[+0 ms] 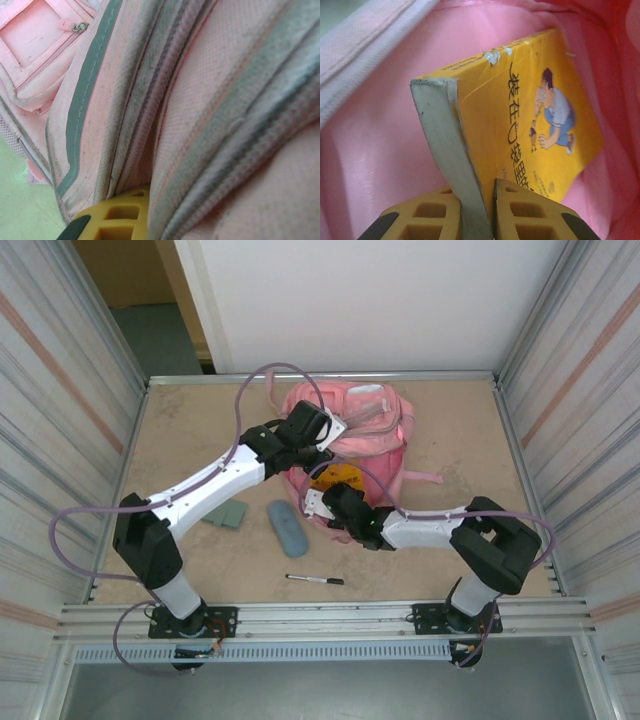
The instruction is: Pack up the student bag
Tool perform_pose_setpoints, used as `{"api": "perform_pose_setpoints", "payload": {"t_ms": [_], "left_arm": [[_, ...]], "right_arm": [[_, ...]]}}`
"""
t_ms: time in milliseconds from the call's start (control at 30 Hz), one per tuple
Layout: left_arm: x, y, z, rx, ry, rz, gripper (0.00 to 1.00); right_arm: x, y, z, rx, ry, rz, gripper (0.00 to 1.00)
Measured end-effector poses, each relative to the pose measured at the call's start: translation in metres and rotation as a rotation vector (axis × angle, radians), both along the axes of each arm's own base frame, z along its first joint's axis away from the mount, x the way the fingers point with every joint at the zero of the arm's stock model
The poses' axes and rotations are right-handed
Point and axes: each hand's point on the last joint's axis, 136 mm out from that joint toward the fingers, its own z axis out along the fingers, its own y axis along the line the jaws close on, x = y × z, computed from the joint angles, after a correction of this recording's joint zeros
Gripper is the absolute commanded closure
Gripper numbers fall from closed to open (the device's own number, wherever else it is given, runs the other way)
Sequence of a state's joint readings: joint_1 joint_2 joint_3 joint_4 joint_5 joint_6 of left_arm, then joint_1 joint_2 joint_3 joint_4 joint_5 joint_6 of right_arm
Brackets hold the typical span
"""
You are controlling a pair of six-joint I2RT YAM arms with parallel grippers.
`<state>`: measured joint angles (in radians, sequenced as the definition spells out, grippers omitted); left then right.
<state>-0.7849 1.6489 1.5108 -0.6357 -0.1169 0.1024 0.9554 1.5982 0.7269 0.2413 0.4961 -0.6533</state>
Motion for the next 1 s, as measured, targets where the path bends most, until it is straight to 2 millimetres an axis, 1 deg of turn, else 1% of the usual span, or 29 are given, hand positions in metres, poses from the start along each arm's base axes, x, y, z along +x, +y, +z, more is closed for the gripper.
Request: {"api": "perform_pose_setpoints", "payload": {"t_ms": [67,133,233,300,400,467,533,600,733,1000], "left_arm": [[-0.001,0.001,0.004,0.004,-0.012,0.001,1.0],[-0.002,0.001,0.007,0.008,-0.017,0.004,1.0],[-0.003,0.003,0.009,0.021,-0.017,0.008,1.0],[-0.006,0.003,0.008,0.033,-0.013,0.007,1.0],[-0.01,0.004,0.005,0.046,0.001,0.003,1.0],[-0.012,0.002,0.008,0.047,0.0,-0.001,1.0],[-0.012,0.002,0.012,0.042,-0.006,0.005,1.0],[-0.011,0.002,0.016,0.035,-0.011,0.013,1.0],[-0.01,0.001,0.022,0.023,-0.017,0.023,1.0],[-0.012,0.0,0.029,0.014,-0.01,0.026,1.0]], "right_arm": [[0.001,-0.001,0.006,-0.015,-0.034,0.006,0.9],[-0.001,-0.001,0.014,-0.024,-0.06,0.02,0.94],[-0.012,0.001,0.034,-0.024,-0.102,0.056,1.0],[-0.02,0.002,0.051,-0.009,-0.127,0.078,1.0],[-0.026,-0.007,0.08,0.03,-0.166,0.081,1.0],[-0.028,-0.016,0.101,0.056,-0.2,0.077,1.0],[-0.031,-0.025,0.115,0.07,-0.219,0.077,1.0],[-0.036,-0.032,0.125,0.066,-0.232,0.087,1.0],[-0.042,-0.043,0.131,0.025,-0.237,0.111,1.0],[-0.039,-0.053,0.123,-0.149,-0.272,0.141,1.0]]}}
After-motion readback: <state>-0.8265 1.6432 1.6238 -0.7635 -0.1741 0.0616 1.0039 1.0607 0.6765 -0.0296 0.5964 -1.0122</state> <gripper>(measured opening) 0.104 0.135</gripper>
